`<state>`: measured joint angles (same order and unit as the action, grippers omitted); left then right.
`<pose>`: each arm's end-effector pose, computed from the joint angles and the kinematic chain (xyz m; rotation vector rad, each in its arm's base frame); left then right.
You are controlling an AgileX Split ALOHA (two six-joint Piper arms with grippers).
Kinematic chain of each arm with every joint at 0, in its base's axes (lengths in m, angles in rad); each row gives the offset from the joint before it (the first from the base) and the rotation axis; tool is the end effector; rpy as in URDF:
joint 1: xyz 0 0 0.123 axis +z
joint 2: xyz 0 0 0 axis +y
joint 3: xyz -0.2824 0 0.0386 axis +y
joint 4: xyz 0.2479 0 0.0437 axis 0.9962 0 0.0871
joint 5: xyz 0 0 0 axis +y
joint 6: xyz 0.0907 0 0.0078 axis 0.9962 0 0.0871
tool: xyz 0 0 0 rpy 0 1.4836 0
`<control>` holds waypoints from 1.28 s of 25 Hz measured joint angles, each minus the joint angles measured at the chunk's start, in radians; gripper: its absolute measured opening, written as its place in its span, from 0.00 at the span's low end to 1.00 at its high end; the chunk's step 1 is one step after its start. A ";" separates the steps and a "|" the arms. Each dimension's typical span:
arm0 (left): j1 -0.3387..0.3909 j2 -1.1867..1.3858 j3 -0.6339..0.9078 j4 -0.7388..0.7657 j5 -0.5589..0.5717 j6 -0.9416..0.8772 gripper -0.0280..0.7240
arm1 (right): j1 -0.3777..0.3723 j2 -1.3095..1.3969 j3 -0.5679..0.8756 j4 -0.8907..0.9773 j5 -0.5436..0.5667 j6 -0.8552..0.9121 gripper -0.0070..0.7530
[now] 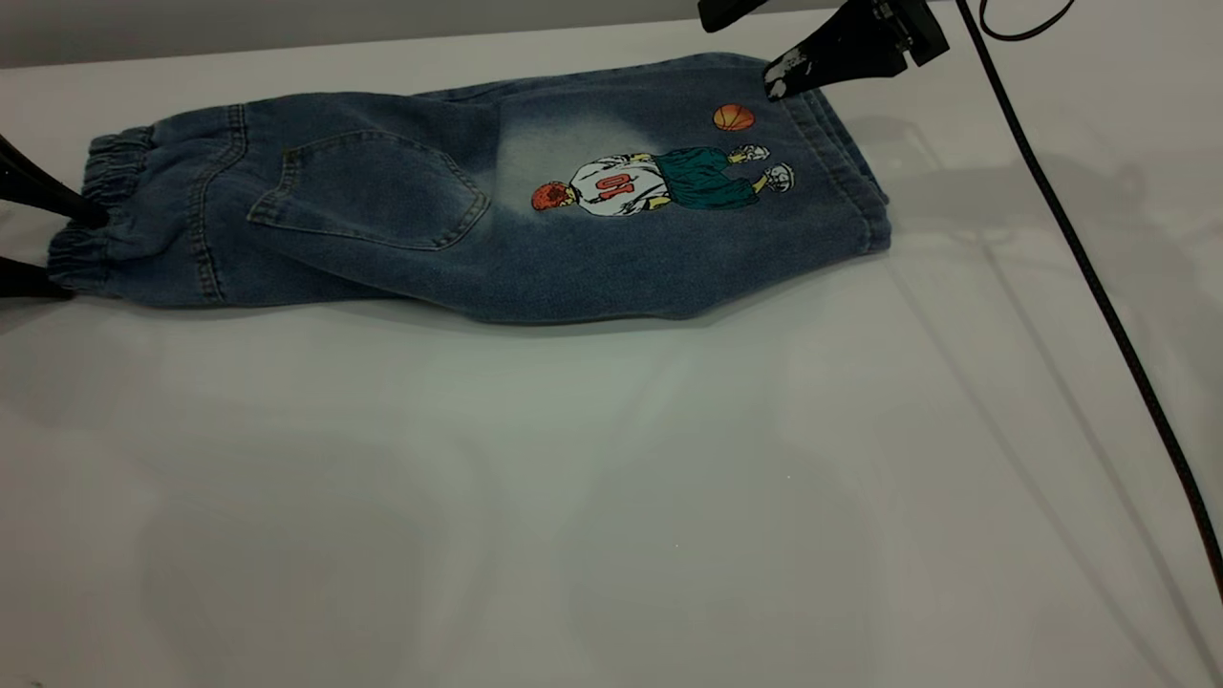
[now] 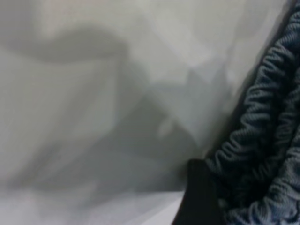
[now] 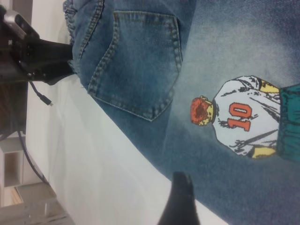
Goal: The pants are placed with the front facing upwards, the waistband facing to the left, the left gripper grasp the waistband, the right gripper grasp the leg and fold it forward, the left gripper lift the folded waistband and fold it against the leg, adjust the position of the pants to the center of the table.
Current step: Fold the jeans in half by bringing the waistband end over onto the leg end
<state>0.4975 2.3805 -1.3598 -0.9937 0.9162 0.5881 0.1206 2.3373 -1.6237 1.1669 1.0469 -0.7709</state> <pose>0.3797 0.1373 0.0334 -0.9043 2.6663 -1.0520 0.4463 0.1272 0.1187 -0.2619 2.5942 1.3297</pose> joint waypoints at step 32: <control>-0.044 -0.291 0.002 0.138 0.093 -0.082 0.13 | 0.260 0.016 -0.011 0.154 -0.329 -0.012 0.66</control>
<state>0.4533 2.0898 -1.3576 -0.8555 1.0095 0.5061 0.3802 2.3530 -1.6349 1.3212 0.7182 -0.7826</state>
